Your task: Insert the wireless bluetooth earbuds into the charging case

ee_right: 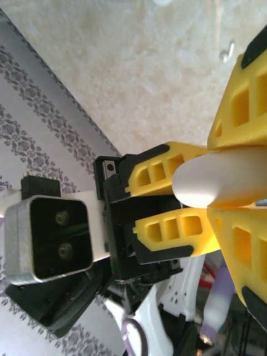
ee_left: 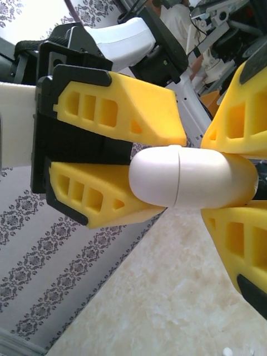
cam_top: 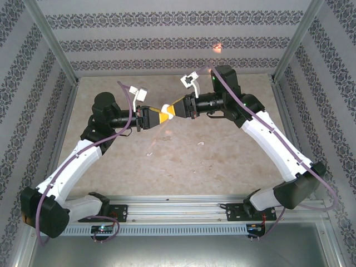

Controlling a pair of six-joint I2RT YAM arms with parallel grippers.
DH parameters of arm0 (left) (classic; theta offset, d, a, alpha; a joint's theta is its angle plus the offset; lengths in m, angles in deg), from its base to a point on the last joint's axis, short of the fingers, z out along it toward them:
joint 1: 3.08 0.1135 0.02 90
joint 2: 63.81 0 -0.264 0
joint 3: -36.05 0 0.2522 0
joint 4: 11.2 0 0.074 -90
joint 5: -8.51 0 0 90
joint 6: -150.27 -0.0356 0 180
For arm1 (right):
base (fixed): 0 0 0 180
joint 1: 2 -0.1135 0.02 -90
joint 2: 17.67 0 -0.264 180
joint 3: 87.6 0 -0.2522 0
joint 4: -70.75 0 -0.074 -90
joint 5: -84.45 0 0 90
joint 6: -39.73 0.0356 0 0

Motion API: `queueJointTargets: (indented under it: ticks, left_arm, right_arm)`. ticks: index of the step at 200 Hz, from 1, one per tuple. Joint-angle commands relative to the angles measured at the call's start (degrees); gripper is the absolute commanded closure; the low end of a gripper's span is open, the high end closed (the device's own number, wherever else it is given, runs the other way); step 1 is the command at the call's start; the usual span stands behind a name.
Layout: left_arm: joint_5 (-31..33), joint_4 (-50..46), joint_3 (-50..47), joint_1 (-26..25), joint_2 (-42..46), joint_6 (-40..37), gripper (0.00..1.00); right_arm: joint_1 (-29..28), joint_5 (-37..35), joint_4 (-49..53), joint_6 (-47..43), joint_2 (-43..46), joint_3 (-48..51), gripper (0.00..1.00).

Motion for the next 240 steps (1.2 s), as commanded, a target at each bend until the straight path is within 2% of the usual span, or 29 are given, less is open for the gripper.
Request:
queueJointTargets:
  ticks: [1,30,69,118,152,182,240]
  left_arm:
    - [3.6,2.5,-3.1,-0.5,3.1,-5.6,0.89]
    - [3.7,1.1,-3.5,-0.4,4.4,-6.9,0.9]
    - [5.6,3.6,-5.9,-0.5,5.8,-6.1,0.9]
    - [11.3,9.3,-10.1,-0.5,6.0,-6.8,0.89]
    - [16.9,12.1,-12.5,-0.5,7.2,-10.5,0.89]
    - [20.2,15.5,-14.1,-0.5,7.7,-11.7,0.89]
    - [20.8,16.0,-13.7,-0.5,7.1,-13.1,0.89]
  right_arm:
    - [0.5,4.8,-3.2,3.1,-1.5,0.7,0.7]
    - [1.4,3.8,-4.1,4.4,-2.2,2.1,0.66]
    - [2.8,1.5,-5.6,8.0,-2.3,3.3,0.54]
    - [2.4,-0.8,-14.7,21.1,0.8,8.8,0.34]
    - [1.9,-8.1,-14.6,31.5,2.6,13.1,0.32]
    - [0.8,-9.7,-22.3,42.4,2.9,17.7,0.32]
    - [-2.1,-9.2,-27.3,48.2,-0.2,17.3,0.31]
